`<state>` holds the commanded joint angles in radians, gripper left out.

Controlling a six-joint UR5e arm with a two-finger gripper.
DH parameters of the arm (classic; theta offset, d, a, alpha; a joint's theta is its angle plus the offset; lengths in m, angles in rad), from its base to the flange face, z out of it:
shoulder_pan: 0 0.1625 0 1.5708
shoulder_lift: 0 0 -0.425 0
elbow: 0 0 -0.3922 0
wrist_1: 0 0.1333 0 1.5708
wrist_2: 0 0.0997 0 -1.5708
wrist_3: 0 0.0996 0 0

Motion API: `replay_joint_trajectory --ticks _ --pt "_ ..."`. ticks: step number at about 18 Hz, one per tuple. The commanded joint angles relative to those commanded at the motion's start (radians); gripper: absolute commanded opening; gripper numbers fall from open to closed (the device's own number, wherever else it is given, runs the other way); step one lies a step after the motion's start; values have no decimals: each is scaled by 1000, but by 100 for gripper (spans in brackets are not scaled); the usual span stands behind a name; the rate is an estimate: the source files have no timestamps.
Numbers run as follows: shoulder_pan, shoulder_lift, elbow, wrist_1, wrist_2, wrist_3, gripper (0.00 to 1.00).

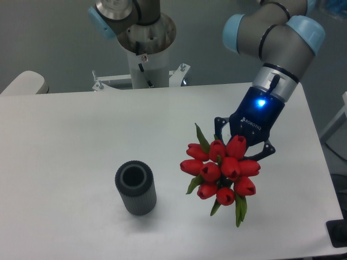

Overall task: Insert the flowers into the vase
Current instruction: 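Carry the red tulip bunch with the gripper over the grey vase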

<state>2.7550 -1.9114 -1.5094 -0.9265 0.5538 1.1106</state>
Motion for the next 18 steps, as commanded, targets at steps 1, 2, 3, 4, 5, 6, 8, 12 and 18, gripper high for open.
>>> replay_joint_trajectory --ticks 1,2,3,4,5,6,8,12,18 --pt "0 0 -5 2 -2 0 18" --pt "-2 3 -11 2 -2 -3 18" --pt "-3 5 -8 0 -2 -17 18" --pt "-2 6 -5 2 -2 -38 18" --pt "-2 8 -5 2 -6 -52 18" --pt "-2 11 -9 3 -6 -54 18" --pt "-12 12 -15 2 -8 -55 17" --pt "-55 12 -15 31 -18 -109 17" --pt "-124 12 -17 127 -21 -235 20"
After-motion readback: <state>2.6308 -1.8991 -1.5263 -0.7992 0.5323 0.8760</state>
